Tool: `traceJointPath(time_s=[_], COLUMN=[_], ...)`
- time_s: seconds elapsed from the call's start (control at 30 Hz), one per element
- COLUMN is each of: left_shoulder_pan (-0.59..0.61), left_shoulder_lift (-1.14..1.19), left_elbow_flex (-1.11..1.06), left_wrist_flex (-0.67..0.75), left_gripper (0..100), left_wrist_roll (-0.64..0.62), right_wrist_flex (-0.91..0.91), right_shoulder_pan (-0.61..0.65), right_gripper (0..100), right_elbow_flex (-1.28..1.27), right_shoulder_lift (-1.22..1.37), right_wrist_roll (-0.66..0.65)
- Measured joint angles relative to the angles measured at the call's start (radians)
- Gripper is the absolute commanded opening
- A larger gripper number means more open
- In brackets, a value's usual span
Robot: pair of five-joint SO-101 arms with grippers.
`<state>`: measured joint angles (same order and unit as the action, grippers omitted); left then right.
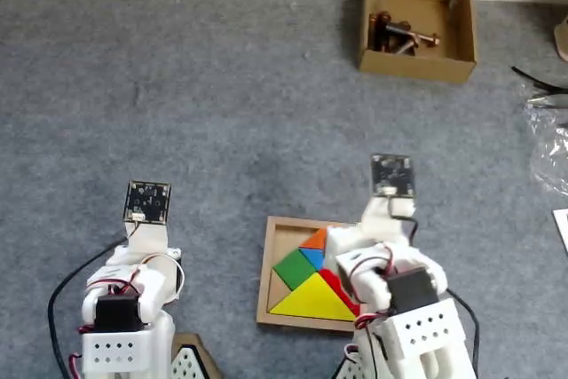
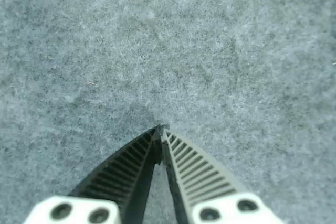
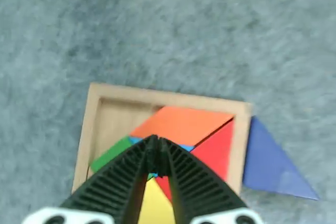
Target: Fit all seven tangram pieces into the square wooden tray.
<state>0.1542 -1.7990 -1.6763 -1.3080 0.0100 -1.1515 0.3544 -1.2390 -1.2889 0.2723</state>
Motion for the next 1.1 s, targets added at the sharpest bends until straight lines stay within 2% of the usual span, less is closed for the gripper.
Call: traceJointPath(time_s=[0.3,0.5,0.93,1.1], left_shoulder_pan=[0.0,0.0,0.0,0.0], left_shoulder_lift=[0.0,0.0,0.0,0.0], left_elbow_flex=[0.0,0.0,0.0,0.0], left_wrist_flex=[0.0,0.0,0.0,0.0], left_gripper=[1,1,1,1], left_wrist_roll=[0.0,0.0,0.0,0.0], right_wrist_flex=[-0.003,-0.075,-0.127,-0.127], right_shoulder_pan=[-0.115,-0.207,-0.473,-0.537], right_gripper=[0.5,0.5,0.6,0.6], right_elbow_flex=[0.008,0.133,0.5,0.658], right_shoulder_lift=[0.0,0.025,0.552,0.74], right_wrist_roll=[-0.014,-0.055,-0.107,-0.221])
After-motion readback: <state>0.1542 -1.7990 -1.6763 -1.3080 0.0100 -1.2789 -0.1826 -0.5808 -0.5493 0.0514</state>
